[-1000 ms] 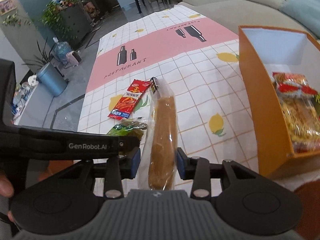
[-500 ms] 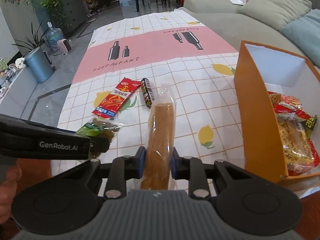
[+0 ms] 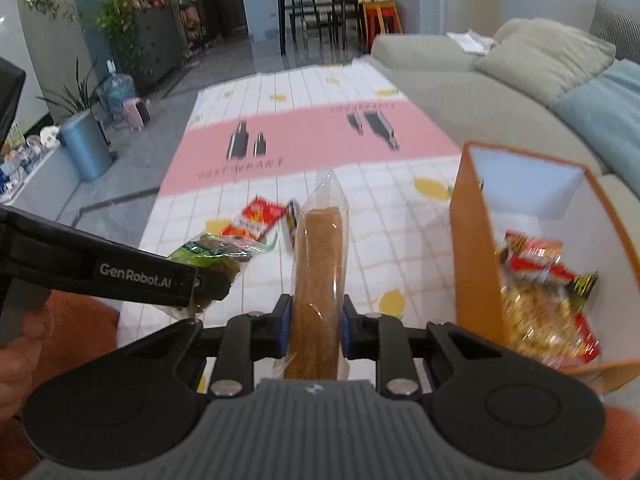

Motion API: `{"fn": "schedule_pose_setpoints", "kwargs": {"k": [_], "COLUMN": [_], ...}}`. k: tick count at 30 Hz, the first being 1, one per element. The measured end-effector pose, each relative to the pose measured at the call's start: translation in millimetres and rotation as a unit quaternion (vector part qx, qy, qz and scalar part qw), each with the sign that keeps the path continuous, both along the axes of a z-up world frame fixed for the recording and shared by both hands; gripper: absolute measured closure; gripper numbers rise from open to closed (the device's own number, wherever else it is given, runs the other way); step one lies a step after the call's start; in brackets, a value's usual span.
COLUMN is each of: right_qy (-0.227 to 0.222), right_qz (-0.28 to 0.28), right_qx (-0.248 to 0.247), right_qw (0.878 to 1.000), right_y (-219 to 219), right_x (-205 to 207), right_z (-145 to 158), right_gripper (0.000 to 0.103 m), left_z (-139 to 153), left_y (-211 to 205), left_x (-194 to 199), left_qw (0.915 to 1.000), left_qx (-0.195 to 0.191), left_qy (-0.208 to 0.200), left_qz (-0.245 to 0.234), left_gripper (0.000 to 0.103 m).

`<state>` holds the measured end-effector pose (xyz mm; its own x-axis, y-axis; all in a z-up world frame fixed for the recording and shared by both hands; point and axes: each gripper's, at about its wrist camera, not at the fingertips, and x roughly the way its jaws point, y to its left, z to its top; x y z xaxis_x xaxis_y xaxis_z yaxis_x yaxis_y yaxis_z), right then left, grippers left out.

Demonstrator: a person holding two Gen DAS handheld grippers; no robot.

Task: Organize snacks
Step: 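Lift the raisin pack and bread loaf and carry both over the box, then open both tools to drop the raisin pack and bread into the box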

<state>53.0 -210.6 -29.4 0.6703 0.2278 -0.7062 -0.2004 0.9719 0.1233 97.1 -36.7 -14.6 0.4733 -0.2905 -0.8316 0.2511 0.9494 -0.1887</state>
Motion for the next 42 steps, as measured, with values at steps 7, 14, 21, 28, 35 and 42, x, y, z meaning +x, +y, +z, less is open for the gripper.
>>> {"fn": "schedule_pose_setpoints", "kwargs": {"k": [7, 14, 21, 28, 35, 42], "right_qy": [-0.056, -0.076, -0.063, -0.043, -0.028, 0.003], "right_qz": [-0.019, -0.048, -0.075, -0.079, -0.057, -0.037], "right_qx": [-0.026, -0.056, -0.094, -0.113, -0.154, -0.179], "right_qw": [0.998, 0.994, 0.991, 0.989, 0.986, 0.983], "right_y": [-38, -88, -141, -182, -201, -203], "right_x": [11, 33, 75, 121, 161, 180], "right_z": [39, 53, 44, 20, -15, -56], "right_gripper": [0.082, 0.082, 0.082, 0.082, 0.082, 0.082], "left_z": [33, 46, 48, 29, -6, -41], "left_y": [-46, -99, -158, -202, -234, -246], "left_x": [22, 49, 84, 119, 152, 169], "left_qw": [0.9979, 0.9921, 0.984, 0.9815, 0.9803, 0.9798], "left_qx": [-0.01, -0.023, -0.013, -0.011, 0.011, 0.034], "left_qy": [-0.036, -0.048, -0.062, -0.048, -0.023, 0.005], "left_qz": [-0.053, -0.114, -0.166, -0.185, -0.196, -0.197], "left_gripper": [0.052, 0.052, 0.052, 0.052, 0.052, 0.052]}}
